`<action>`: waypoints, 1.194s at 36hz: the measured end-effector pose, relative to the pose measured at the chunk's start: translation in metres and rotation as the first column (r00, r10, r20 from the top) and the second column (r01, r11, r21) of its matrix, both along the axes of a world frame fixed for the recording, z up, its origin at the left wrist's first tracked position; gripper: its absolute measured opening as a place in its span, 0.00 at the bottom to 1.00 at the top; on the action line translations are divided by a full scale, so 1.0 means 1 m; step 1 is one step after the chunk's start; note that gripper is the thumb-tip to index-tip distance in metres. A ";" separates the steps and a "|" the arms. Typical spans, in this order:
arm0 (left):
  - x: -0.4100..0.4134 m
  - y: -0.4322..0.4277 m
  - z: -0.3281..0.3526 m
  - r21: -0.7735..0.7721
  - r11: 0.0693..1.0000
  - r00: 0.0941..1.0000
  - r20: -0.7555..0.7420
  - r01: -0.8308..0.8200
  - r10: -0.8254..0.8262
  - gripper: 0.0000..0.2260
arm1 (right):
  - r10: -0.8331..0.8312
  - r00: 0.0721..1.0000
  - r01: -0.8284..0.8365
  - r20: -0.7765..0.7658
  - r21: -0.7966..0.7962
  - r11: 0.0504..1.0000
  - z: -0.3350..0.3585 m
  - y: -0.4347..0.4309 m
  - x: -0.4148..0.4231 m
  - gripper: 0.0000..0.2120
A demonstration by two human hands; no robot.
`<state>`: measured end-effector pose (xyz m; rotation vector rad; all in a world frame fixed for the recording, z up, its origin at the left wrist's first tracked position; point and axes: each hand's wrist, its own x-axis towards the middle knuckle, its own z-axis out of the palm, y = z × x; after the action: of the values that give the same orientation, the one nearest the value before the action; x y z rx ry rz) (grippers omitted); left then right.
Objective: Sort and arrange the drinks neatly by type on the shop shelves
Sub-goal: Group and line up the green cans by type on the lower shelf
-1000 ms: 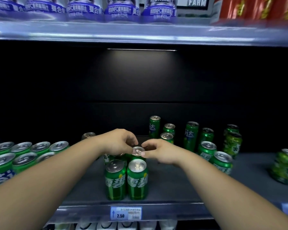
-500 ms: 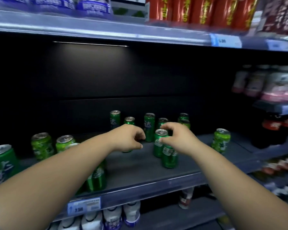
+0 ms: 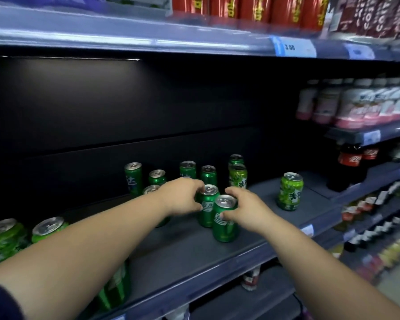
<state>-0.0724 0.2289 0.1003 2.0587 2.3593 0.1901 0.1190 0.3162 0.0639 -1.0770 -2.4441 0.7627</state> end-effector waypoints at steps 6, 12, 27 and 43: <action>-0.004 0.018 -0.004 0.019 0.999 0.999 0.039 0.029 -0.029 0.22 | -0.029 0.999 0.028 -0.021 -0.030 0.999 -0.001 0.001 0.001 0.25; 0.006 0.030 -0.009 -0.040 0.999 0.999 0.042 0.015 -0.013 0.29 | -0.011 0.999 0.010 -0.043 -0.041 0.999 0.002 0.007 0.002 0.23; 0.034 0.061 -0.009 -0.144 0.981 0.990 -0.087 -0.127 0.115 0.33 | 0.186 0.982 -0.184 0.022 -0.068 0.981 0.009 0.062 0.020 0.34; 0.028 -0.013 -0.001 -0.148 0.921 0.932 -0.081 -0.362 0.353 0.32 | 0.434 0.890 -0.450 -0.142 -0.113 0.886 -0.006 0.059 -0.022 0.20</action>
<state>-0.0440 0.2157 0.0989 1.5692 2.6653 -0.0553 0.0972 0.3750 0.0578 -0.4926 -2.5964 1.1200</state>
